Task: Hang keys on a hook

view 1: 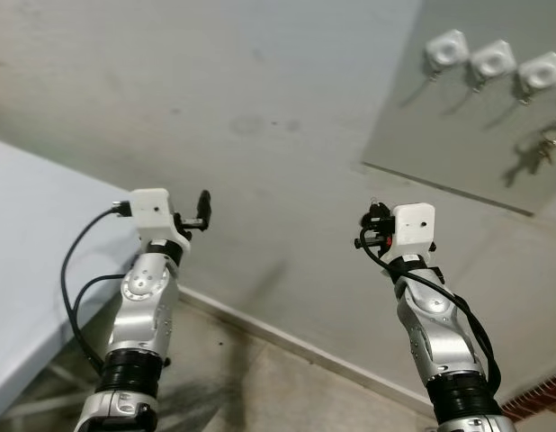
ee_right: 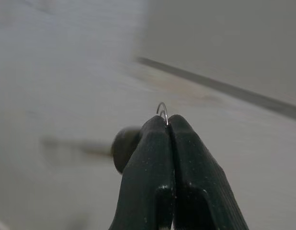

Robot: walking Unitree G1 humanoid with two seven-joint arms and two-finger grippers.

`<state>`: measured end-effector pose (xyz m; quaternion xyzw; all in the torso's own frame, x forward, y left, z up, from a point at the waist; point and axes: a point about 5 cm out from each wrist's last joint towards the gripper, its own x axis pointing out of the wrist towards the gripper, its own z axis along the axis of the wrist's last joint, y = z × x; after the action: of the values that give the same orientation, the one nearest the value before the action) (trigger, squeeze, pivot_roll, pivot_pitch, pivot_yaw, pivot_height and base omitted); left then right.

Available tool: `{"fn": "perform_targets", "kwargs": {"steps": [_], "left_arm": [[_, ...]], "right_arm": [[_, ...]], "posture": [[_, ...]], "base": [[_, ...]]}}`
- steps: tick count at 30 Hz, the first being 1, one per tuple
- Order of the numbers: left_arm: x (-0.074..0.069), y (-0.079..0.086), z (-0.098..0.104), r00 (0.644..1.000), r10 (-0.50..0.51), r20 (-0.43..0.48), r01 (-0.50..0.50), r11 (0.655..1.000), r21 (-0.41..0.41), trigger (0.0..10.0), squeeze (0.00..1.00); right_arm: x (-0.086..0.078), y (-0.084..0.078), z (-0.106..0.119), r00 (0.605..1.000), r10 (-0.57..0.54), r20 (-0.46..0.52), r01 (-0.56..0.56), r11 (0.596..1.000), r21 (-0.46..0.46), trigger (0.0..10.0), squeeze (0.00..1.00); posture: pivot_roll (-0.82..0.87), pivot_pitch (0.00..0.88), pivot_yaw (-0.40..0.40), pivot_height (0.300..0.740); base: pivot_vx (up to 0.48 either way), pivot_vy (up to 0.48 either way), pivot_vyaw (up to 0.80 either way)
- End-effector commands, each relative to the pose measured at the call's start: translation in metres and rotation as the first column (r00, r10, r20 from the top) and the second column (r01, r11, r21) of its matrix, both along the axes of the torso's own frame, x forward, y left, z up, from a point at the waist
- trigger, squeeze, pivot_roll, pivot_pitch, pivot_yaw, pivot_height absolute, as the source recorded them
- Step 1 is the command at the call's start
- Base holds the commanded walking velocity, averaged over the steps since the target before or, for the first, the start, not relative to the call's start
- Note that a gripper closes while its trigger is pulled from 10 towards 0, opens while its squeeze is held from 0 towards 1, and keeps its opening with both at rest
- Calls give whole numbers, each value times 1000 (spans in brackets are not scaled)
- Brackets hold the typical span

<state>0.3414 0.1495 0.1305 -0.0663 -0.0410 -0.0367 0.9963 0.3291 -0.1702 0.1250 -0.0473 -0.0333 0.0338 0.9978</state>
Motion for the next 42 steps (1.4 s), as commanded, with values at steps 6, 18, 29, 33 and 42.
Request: {"fn": "perform_targets", "kwargs": {"steps": [6, 18, 29, 33, 42], "left_arm": [[0, 5, 2, 1000, 3, 1, -3, 1000, 27, 10000, 0], [0, 3, 1, 1000, -10, -6, 10, 999, 36, 10000, 0], [1, -2, -1, 999, -47, -23, 48, 998, 37, 10000, 0], [4, -5, 1, 998, -62, -26, 63, 997, 38, 10000, 0], [6, -9, 1, 995, -94, -44, 96, 995, 36, 10000, 0]], "right_arm": [[2, 4, 5, 1000, 5, 17, -6, 1000, 15, 10000, 0], [1, 6, 5, 1000, 1, 18, -1, 1000, 19, 10000, 0], [-5, 3, 3, 999, -39, 36, 38, 999, 39, 10000, 0], [-8, -1, 1, 997, -64, 34, 63, 997, 44, 10000, 0], [-15, -8, -1, 993, -117, 32, 114, 991, 64, 10000, 0]], "posture": [[102, 0, -41, 740], [100, 0, -32, 740], [61, 0, 13, 740], [45, 0, 29, 740], [16, 0, 58, 740]], "base": [[0, 0, -643], [0, 0, -636], [0, 0, -108], [0, 0, 0], [0, 0, 0]]}}
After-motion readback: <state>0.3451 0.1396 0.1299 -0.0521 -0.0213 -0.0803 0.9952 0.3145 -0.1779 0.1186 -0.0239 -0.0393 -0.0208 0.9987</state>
